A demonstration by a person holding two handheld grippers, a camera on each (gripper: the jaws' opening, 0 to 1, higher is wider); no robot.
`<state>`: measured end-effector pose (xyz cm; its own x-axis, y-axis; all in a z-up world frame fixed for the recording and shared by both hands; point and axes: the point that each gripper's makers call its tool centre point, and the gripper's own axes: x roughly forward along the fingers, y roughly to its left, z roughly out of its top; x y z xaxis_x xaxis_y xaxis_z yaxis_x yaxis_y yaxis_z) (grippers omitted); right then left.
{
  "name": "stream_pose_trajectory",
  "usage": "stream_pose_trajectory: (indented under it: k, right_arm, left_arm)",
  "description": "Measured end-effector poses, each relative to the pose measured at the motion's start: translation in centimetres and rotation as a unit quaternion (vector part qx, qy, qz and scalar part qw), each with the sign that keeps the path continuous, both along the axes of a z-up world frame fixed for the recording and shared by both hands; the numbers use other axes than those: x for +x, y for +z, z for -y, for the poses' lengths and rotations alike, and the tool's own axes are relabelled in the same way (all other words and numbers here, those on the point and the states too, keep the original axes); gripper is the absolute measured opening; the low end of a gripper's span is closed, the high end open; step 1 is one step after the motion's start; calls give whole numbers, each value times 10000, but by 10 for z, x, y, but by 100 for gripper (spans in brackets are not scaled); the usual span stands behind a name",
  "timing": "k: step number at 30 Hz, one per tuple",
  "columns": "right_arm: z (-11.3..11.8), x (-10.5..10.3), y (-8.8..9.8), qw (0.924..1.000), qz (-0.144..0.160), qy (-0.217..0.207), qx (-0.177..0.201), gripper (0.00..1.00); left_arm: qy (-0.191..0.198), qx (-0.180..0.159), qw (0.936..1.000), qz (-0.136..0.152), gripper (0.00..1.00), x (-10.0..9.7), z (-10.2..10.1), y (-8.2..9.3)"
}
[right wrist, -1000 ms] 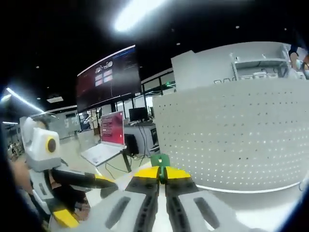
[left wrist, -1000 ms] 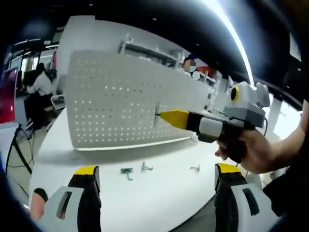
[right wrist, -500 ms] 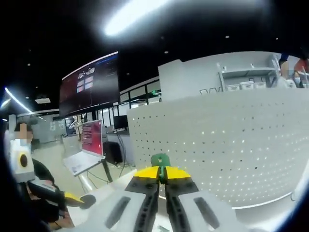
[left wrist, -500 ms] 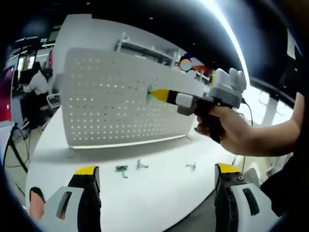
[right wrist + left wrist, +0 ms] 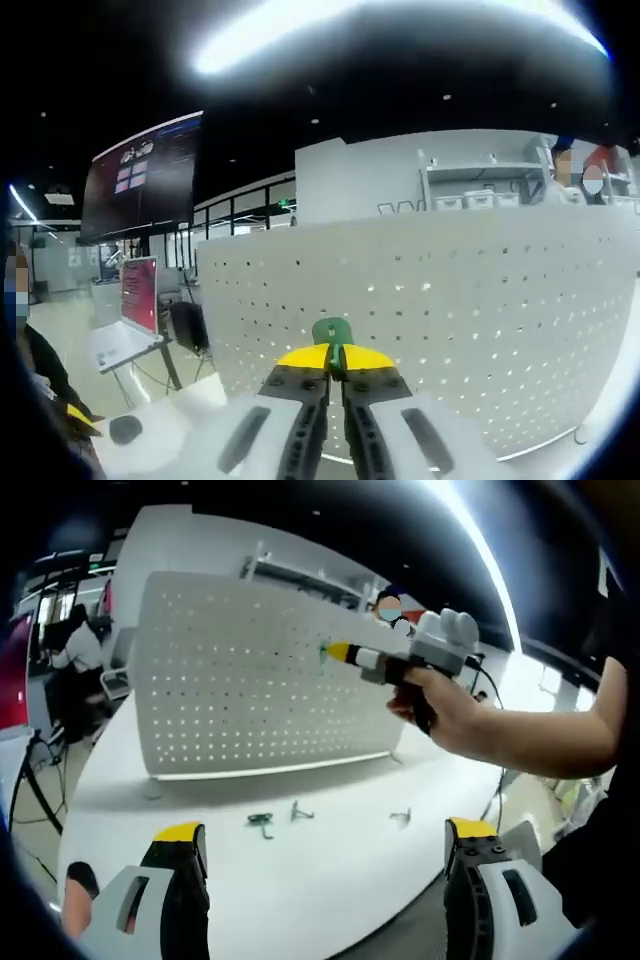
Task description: Insert the hook assembly into the mounting plate slot until the hook locks in place.
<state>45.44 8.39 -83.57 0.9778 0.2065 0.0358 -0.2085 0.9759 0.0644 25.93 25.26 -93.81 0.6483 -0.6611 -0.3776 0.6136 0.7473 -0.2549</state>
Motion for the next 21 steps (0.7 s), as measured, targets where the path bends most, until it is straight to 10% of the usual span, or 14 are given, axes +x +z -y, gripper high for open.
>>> stream_pose_trajectory:
  k: [21]
  right_arm:
    - [46, 37, 32, 9946, 337, -934, 305, 0]
  left_arm:
    - [123, -203, 9997, -95, 100, 8, 1, -1]
